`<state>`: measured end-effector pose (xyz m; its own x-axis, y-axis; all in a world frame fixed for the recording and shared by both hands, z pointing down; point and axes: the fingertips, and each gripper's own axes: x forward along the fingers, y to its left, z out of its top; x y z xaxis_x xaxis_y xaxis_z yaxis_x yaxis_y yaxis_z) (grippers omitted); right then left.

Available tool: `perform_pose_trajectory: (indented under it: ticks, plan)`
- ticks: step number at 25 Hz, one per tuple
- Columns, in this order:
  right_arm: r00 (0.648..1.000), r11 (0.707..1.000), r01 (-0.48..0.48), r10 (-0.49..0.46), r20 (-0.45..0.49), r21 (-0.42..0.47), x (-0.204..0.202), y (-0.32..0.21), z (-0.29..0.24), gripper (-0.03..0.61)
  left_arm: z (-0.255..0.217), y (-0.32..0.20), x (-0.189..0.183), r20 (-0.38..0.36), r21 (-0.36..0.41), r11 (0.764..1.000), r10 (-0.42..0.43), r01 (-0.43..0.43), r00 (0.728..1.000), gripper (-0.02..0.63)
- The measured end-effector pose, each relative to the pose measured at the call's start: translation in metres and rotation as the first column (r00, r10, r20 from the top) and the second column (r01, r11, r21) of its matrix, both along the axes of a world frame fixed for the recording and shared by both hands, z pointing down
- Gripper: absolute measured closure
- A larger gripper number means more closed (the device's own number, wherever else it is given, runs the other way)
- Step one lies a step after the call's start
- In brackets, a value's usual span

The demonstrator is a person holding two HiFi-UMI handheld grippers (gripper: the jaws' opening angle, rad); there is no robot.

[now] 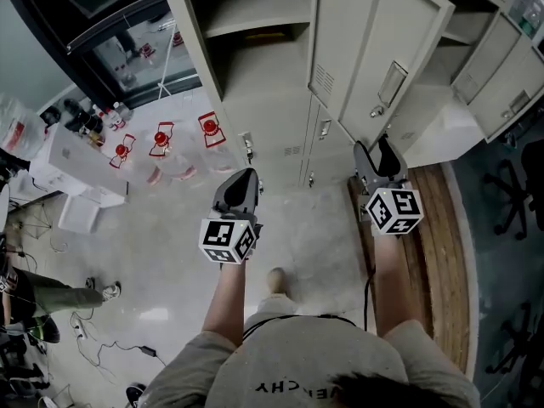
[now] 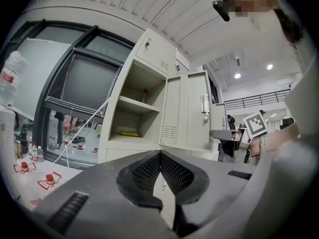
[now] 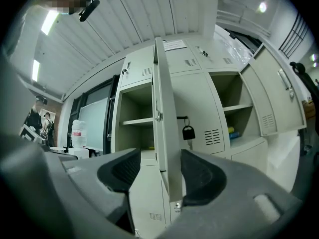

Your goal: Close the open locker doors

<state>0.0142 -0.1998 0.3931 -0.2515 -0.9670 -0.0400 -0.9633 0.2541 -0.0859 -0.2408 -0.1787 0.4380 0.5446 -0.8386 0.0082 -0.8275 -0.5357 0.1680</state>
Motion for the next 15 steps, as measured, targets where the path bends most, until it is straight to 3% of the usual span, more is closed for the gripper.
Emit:
perform_pose_trajectory:
  ticks: [7, 15]
  plan:
    - [0.999, 0.999, -0.036, 0.036, -0.01, 0.002, -0.008, -0.002, 0.001, 0.356, 0.005, -0.024, 0.001, -0.016, -0.011, 0.999, 0.042, -0.043, 0.999, 0.615]
    - [0.996, 0.996, -0.08, 0.081, -0.035, 0.028, -0.017, 0.002, -0.004, 0.474, 0.002, -0.046, 0.003, -0.02, -0.001, 0.995, 0.095, -0.095, 0.995, 0.615]
